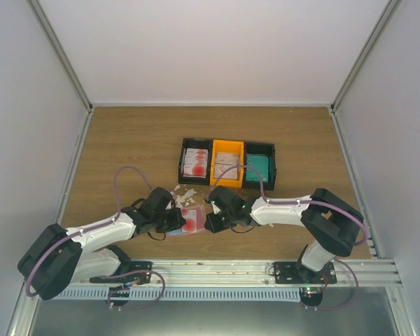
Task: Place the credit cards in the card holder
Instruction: Insert the credit card into the card holder.
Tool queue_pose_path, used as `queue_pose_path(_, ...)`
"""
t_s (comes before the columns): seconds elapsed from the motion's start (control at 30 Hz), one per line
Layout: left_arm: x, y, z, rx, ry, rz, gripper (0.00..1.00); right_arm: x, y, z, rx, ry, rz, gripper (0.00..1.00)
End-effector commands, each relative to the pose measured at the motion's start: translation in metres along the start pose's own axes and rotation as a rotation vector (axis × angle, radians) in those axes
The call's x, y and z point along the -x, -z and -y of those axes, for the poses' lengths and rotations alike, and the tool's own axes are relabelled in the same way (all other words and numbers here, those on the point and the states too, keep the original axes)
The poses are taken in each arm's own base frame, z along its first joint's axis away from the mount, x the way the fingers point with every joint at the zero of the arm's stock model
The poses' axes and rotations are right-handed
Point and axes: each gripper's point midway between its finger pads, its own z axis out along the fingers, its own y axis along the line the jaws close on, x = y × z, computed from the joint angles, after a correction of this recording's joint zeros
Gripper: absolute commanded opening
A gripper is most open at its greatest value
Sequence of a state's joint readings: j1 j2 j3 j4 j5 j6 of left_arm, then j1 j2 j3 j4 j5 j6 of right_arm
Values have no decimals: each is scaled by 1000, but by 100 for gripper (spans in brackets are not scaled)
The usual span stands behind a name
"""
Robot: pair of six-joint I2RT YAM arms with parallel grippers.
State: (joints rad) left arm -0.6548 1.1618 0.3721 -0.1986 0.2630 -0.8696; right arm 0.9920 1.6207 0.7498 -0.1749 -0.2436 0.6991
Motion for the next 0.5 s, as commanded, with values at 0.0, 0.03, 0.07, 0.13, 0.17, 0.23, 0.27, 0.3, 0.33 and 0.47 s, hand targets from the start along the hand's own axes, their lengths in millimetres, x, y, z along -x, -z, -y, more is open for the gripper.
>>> queue_pose_path(0.0,-8,-2,-28,95,45,10,0,-7,-12,10,-36,4,-34,16)
queue_pose_path(0.03,-8,-1,-29,101,49,15,0,-8,-13,11,-42,2,-38,16)
queue_pose_path(0.07,-8,0,-31,106,55,21,0,-9,-14,13,-49,-1,-45,16)
queue_pose_path(0.13,-7,2,-34,116,69,35,0,-11,-15,17,-65,-6,-51,16)
queue_pose_path(0.17,-7,3,-36,124,78,42,0,-12,-15,18,-70,-8,-53,16)
queue_pose_path(0.23,-6,6,-39,128,96,61,0,-14,-16,21,-81,-13,-61,16)
queue_pose_path(0.27,-6,6,-39,123,106,68,0,-14,-17,21,-82,-14,-62,16)
queue_pose_path(0.3,-6,7,-39,118,115,72,0,-15,-18,22,-85,-16,-67,16)
queue_pose_path(0.33,-6,7,-40,116,124,77,0,-16,-19,23,-86,-15,-70,16)
queue_pose_path(0.47,-9,6,-40,99,154,77,0,-17,-23,22,-81,-14,-79,15)
